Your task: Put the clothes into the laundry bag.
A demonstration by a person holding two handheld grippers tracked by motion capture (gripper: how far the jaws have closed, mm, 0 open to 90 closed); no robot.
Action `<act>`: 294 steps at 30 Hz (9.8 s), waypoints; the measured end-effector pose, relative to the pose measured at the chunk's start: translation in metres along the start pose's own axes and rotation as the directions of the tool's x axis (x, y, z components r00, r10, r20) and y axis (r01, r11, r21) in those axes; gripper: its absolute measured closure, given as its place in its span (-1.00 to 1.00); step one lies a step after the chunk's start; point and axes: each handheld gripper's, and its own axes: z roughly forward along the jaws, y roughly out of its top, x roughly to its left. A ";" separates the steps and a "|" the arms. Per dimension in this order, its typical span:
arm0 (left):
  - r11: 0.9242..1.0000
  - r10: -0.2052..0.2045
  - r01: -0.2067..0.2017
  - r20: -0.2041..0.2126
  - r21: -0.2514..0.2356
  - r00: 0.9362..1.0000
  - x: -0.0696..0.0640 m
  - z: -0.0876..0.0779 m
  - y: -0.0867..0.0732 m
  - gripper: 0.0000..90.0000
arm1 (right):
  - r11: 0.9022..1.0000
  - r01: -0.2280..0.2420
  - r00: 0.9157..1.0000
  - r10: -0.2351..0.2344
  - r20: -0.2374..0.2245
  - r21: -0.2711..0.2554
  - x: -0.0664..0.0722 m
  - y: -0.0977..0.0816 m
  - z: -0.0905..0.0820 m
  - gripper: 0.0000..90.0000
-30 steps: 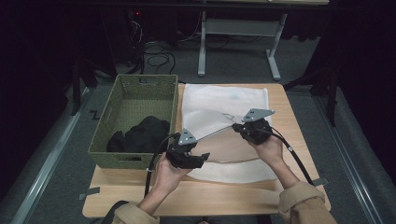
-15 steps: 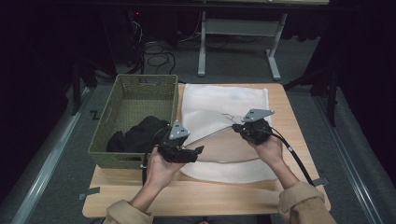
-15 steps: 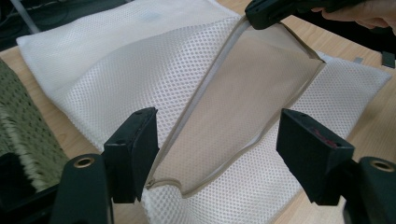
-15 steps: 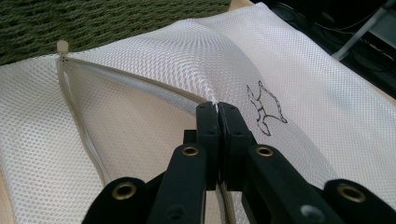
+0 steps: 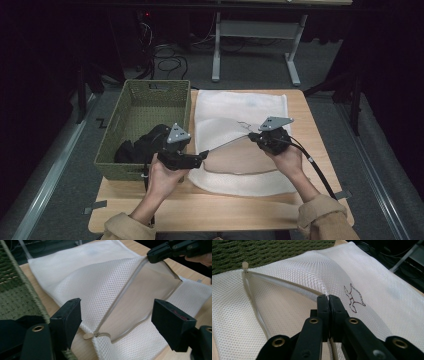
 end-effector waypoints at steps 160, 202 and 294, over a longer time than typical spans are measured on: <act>0.897 -0.196 0.279 -0.258 0.342 0.946 0.132 0.031 0.003 0.65 | 1.000 0.027 0.999 -0.027 0.034 0.006 0.001 -0.001 0.007 0.98; 0.982 -0.160 0.166 -0.065 0.089 0.985 0.077 -0.034 0.053 0.65 | 1.000 -0.014 0.999 0.015 0.035 -0.004 -0.009 0.002 0.010 0.98; 0.983 0.031 -0.084 0.311 0.160 0.950 -0.046 0.043 0.046 0.63 | 1.000 -0.026 0.999 0.026 0.025 0.008 -0.008 0.000 0.023 0.98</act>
